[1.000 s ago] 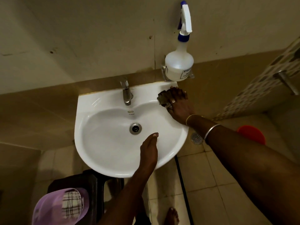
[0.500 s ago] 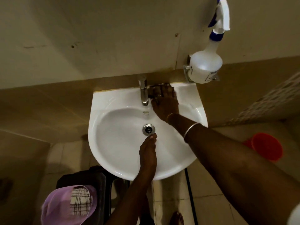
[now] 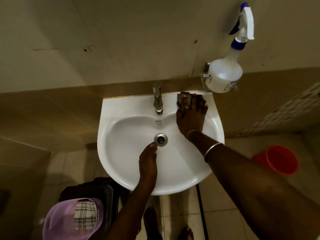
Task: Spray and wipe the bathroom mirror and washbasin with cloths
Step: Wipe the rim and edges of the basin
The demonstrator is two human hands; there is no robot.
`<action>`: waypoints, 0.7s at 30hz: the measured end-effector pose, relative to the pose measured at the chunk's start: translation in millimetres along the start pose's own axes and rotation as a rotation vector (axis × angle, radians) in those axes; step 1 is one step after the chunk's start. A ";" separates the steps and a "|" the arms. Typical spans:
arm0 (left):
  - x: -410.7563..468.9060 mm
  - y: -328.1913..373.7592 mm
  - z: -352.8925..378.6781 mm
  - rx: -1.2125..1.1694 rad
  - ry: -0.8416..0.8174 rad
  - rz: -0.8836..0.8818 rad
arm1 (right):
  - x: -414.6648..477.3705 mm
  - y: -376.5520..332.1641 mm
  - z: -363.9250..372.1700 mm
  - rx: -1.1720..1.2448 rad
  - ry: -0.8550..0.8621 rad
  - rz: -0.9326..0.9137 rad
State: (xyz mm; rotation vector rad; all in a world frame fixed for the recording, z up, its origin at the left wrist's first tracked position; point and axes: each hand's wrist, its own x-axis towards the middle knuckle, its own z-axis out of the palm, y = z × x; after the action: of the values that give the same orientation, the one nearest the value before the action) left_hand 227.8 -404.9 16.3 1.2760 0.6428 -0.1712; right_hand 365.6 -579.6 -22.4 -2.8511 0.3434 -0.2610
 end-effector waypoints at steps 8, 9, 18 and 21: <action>14.1 15.1 -26.3 0.002 0.086 0.074 | -44.4 -99.0 27.5 0.232 0.023 0.050; 15.3 17.7 -30.5 -0.005 0.123 0.090 | -45.8 -105.1 27.6 0.256 0.040 0.066; 32.9 32.1 -61.2 -0.068 0.258 0.126 | -66.4 -155.0 46.7 0.131 0.013 -0.432; 35.2 35.6 -67.4 -0.096 0.266 0.115 | -38.1 -182.9 45.9 0.106 -0.027 -0.482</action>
State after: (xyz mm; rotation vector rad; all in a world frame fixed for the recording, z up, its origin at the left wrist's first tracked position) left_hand 249.2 -323.7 17.4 1.2498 0.7920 0.1254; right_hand 376.8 -387.6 -21.6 -2.7861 -0.3606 -0.3175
